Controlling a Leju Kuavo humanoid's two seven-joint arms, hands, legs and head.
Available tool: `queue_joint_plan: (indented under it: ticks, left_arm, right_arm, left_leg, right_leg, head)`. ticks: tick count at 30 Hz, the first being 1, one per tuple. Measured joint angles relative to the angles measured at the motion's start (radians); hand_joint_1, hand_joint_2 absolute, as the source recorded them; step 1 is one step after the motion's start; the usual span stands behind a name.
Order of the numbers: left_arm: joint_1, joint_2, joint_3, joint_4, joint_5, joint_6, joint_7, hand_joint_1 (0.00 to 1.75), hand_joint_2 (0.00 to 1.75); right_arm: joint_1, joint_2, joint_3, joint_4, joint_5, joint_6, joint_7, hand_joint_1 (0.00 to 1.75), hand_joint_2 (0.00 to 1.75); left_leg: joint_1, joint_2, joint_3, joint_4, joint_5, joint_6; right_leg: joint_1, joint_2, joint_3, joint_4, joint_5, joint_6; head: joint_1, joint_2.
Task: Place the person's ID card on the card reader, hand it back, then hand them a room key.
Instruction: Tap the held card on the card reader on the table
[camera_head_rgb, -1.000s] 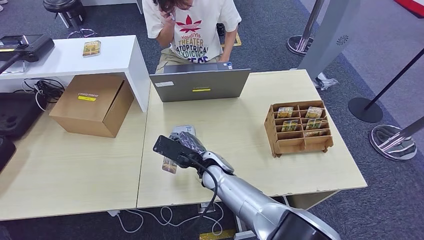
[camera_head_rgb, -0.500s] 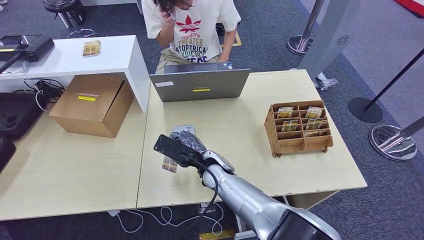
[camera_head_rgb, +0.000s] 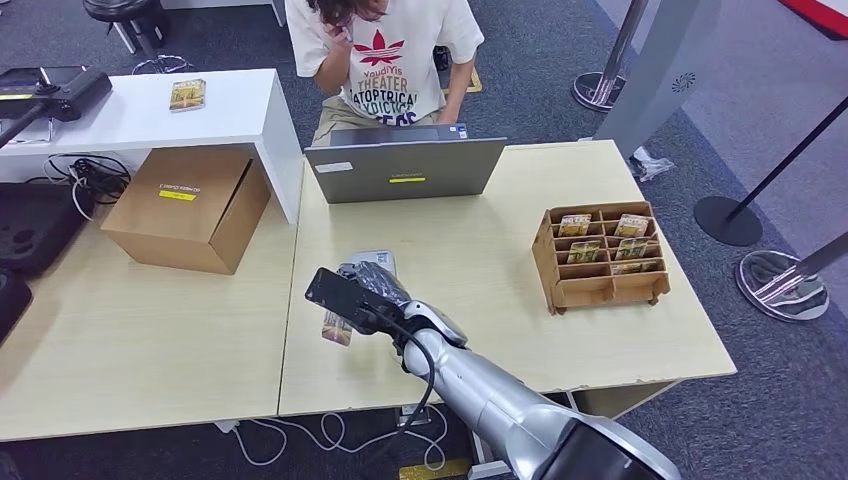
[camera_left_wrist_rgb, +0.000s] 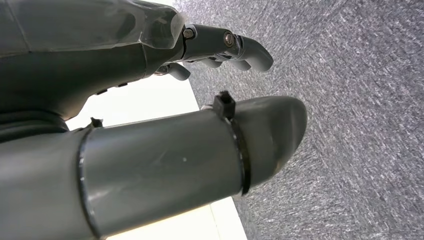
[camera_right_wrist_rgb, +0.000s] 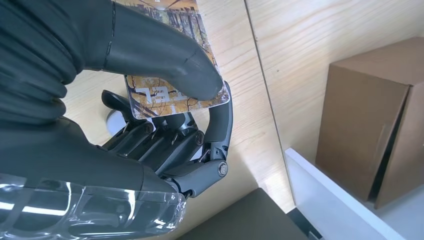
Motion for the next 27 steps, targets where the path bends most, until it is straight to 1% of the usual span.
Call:
queue_joint_plan:
  ticks: [1,2,3,5,6,7,8,9,10,11,12,13,15,16,17,18,19,20,21,22,23,24,25,26,27]
  left_arm:
    - [-0.001,0.0,0.0,0.0,0.0,0.0,0.002,0.0,0.0]
    - [-0.003,-0.001,0.0,0.0,0.0,0.001,0.004,0.0,0.0]
    - [-0.005,-0.002,0.0,0.0,0.0,0.001,0.005,0.0,0.0]
    - [-0.008,-0.004,0.0,0.0,-0.001,0.002,0.006,0.0,0.0]
    - [-0.008,-0.005,0.0,0.0,-0.002,0.002,0.005,0.0,0.0]
    - [-0.008,-0.005,0.0,0.0,-0.003,0.002,0.005,0.0,0.0]
    - [-0.009,-0.006,0.0,0.0,-0.004,0.002,0.004,0.0,0.0]
    - [-0.009,-0.006,0.0,0.0,-0.005,0.002,0.003,0.0,0.0]
    - [-0.009,-0.007,0.0,0.0,-0.005,0.002,0.003,0.0,0.0]
    - [-0.009,-0.007,0.0,0.001,-0.005,0.002,0.003,0.0,0.0]
    - [-0.009,-0.006,0.0,0.001,-0.006,0.002,0.003,0.0,0.0]
    - [-0.009,-0.006,0.0,0.002,-0.006,0.002,0.003,0.0,0.0]
    - [-0.009,-0.006,0.0,0.003,-0.007,0.002,0.003,0.0,0.0]
    - [-0.01,-0.006,0.0,0.003,-0.007,0.002,0.003,0.0,0.0]
    - [-0.01,-0.006,0.0,0.004,-0.007,0.002,0.003,0.0,0.0]
    - [-0.01,-0.006,0.0,0.004,-0.008,0.002,0.003,0.0,0.0]
    - [-0.009,-0.006,0.0,0.004,-0.008,0.002,0.003,0.0,0.0]
    - [-0.009,-0.006,0.0,0.004,-0.008,0.002,0.003,0.0,0.0]
    - [-0.008,-0.005,0.0,0.004,-0.008,0.002,0.003,0.0,0.0]
    - [-0.008,-0.005,0.0,0.004,-0.008,0.002,0.003,0.0,0.0]
    - [-0.008,-0.004,0.0,0.005,-0.008,0.002,0.003,0.0,0.0]
    - [-0.009,-0.004,0.0,0.005,-0.008,0.002,0.003,0.0,0.0]
    - [-0.01,-0.005,0.0,0.005,-0.008,0.002,0.003,0.0,0.0]
    - [-0.011,-0.005,0.0,0.006,-0.008,0.002,0.003,0.0,0.0]
    - [-0.011,-0.006,0.0,0.007,-0.008,0.002,0.003,0.0,0.0]
  right_arm:
    - [0.0,0.001,0.0,0.0,0.0,0.0,0.0,1.75,1.75]
    - [-0.002,0.003,0.0,0.0,0.001,0.001,0.001,1.75,1.75]
    - [-0.004,0.005,0.0,0.0,0.001,0.002,0.001,1.75,1.75]
    - [-0.008,0.007,0.0,0.002,0.001,0.002,0.003,1.75,1.75]
    - [-0.008,0.007,0.0,0.004,0.0,0.002,0.004,1.75,1.75]
    - [-0.007,0.007,0.0,0.005,0.0,0.002,0.004,1.75,1.75]
    - [-0.008,0.007,0.0,0.006,0.0,0.002,0.004,1.75,1.75]
    - [-0.009,0.007,0.0,0.006,0.0,0.002,0.004,1.75,1.75]
    - [-0.01,0.007,0.0,0.006,0.0,0.002,0.004,1.75,1.75]
    - [-0.011,0.008,0.0,0.006,0.0,0.002,0.004,1.75,1.75]
    - [-0.012,0.008,0.0,0.006,0.0,0.001,0.004,1.75,1.75]
    - [-0.013,0.008,0.0,0.006,0.0,0.001,0.004,1.75,1.75]
    - [-0.013,0.008,0.0,0.006,0.0,0.001,0.004,1.75,1.75]
    - [-0.014,0.009,0.0,0.006,0.0,0.001,0.004,1.75,1.75]
    - [-0.015,0.009,0.0,0.005,0.0,0.001,0.004,1.75,1.75]
    - [-0.016,0.01,0.0,0.005,0.0,0.001,0.004,1.75,1.75]
    - [-0.016,0.01,0.0,0.006,0.0,0.001,0.004,1.75,1.75]
    - [-0.015,0.011,0.0,0.006,0.0,0.001,0.004,1.75,1.75]
    - [-0.014,0.011,0.0,0.007,0.0,0.002,0.004,1.75,1.75]
    - [-0.013,0.011,0.0,0.008,0.0,0.002,0.004,1.75,1.75]
    - [-0.012,0.011,0.0,0.008,0.0,0.002,0.004,1.75,1.75]
    - [-0.012,0.011,0.0,0.008,0.0,0.002,0.004,1.75,1.75]
    - [-0.013,0.011,0.0,0.008,0.0,0.002,0.003,1.75,1.75]
    - [-0.014,0.011,0.0,0.008,0.0,0.002,0.003,1.75,1.75]
    - [-0.014,0.011,0.0,0.008,0.0,0.002,0.003,1.75,1.75]
  left_leg:
    - [0.0,0.0,0.0,0.0,0.0,0.001]
    - [0.003,0.002,0.002,-0.005,0.003,0.006]
    - [0.006,0.005,0.004,-0.011,0.006,0.011]
    - [0.012,0.013,0.007,-0.022,0.013,0.021]
    - [0.012,0.016,0.006,-0.022,0.013,0.022]
    - [0.012,0.016,0.007,-0.022,0.013,0.021]
    - [0.013,0.017,0.007,-0.02,0.012,0.019]
    - [0.013,0.016,0.008,-0.018,0.009,0.015]
    - [0.011,0.016,0.006,-0.015,0.007,0.009]
    - [0.01,0.016,0.005,-0.013,0.006,0.002]
    - [0.01,0.016,0.003,-0.012,0.005,-0.005]
    - [0.01,0.017,0.002,-0.012,0.006,-0.013]
    - [0.014,0.018,0.003,-0.014,0.004,-0.026]
    - [0.015,0.019,-0.002,0.0,-0.006,-0.032]
    - [0.017,0.019,-0.015,0.033,-0.027,-0.037]
    - [0.019,0.019,-0.039,0.087,-0.055,-0.042]
    - [0.019,0.019,-0.07,0.155,-0.085,-0.046]
    - [0.02,0.019,-0.101,0.218,-0.107,-0.05]
    - [0.021,0.019,-0.12,0.256,-0.114,-0.052]
    - [0.021,0.019,-0.122,0.256,-0.102,-0.054]
    - [0.022,0.019,-0.103,0.215,-0.072,-0.054]
    - [0.024,0.019,-0.071,0.147,-0.037,-0.054]
    - [0.024,0.019,-0.041,0.083,-0.015,-0.052]
    - [0.023,0.018,-0.017,0.035,-0.002,-0.047]
    - [0.022,0.017,-0.006,0.011,-0.001,-0.041]
  right_leg:
    - [0.0,0.0,0.0,-0.001,0.0,0.001]
    - [0.001,-0.001,-0.001,0.002,-0.002,0.004]
    - [0.001,-0.006,-0.032,0.064,-0.034,0.006]
    - [0.003,-0.016,-0.112,0.22,-0.102,0.01]
    - [0.003,-0.019,-0.147,0.286,-0.122,0.009]
    - [0.003,-0.02,-0.144,0.274,-0.103,0.008]
    - [0.003,-0.021,-0.123,0.224,-0.068,0.005]
    - [0.003,-0.024,-0.088,0.15,-0.032,0.001]
    - [0.004,-0.026,-0.056,0.082,-0.006,-0.003]
    - [0.006,-0.028,-0.034,0.034,0.009,-0.007]
    - [0.009,-0.028,-0.023,0.01,0.012,-0.012]
    - [0.013,-0.026,-0.023,0.008,0.011,-0.017]
    - [0.013,-0.023,-0.021,0.001,0.016,-0.029]
    - [0.011,-0.023,-0.017,-0.004,0.018,-0.036]
    - [0.008,-0.023,-0.013,-0.01,0.02,-0.042]
    - [0.007,-0.024,-0.01,-0.012,0.02,-0.046]
    - [0.007,-0.024,-0.01,-0.011,0.02,-0.05]
    - [0.008,-0.024,-0.011,-0.01,0.019,-0.051]
    - [0.008,-0.023,-0.012,-0.007,0.017,-0.052]
    - [0.008,-0.022,-0.012,-0.004,0.015,-0.051]
    - [0.007,-0.02,-0.012,0.0,0.013,-0.049]
    - [0.006,-0.019,-0.012,0.005,0.009,-0.046]
    - [0.007,-0.017,-0.014,0.011,0.005,-0.041]
    - [0.009,-0.016,-0.017,0.015,0.003,-0.036]
    - [0.011,-0.015,-0.02,0.018,0.002,-0.03]
  head:
    - [0.0,0.0]
    - [0.0,0.0]
    - [0.002,0.0]
    - [0.006,0.0]
    - [0.008,0.0]
    - [0.008,0.0]
    - [0.009,0.0]
    - [0.009,0.0]
    - [0.009,0.0]
    - [0.008,0.0]
    - [0.008,0.0]
    - [0.007,0.0]
    - [0.007,0.0]
    - [0.005,0.0]
    - [0.002,0.0]
    - [-0.001,0.0]
    - [-0.004,0.0]
    - [-0.006,0.0]
    - [-0.006,0.0]
    - [-0.006,0.0]
    - [-0.007,0.0]
    - [-0.007,0.0]
    - [-0.008,0.0]
    - [-0.009,0.0]
    - [-0.01,0.0]
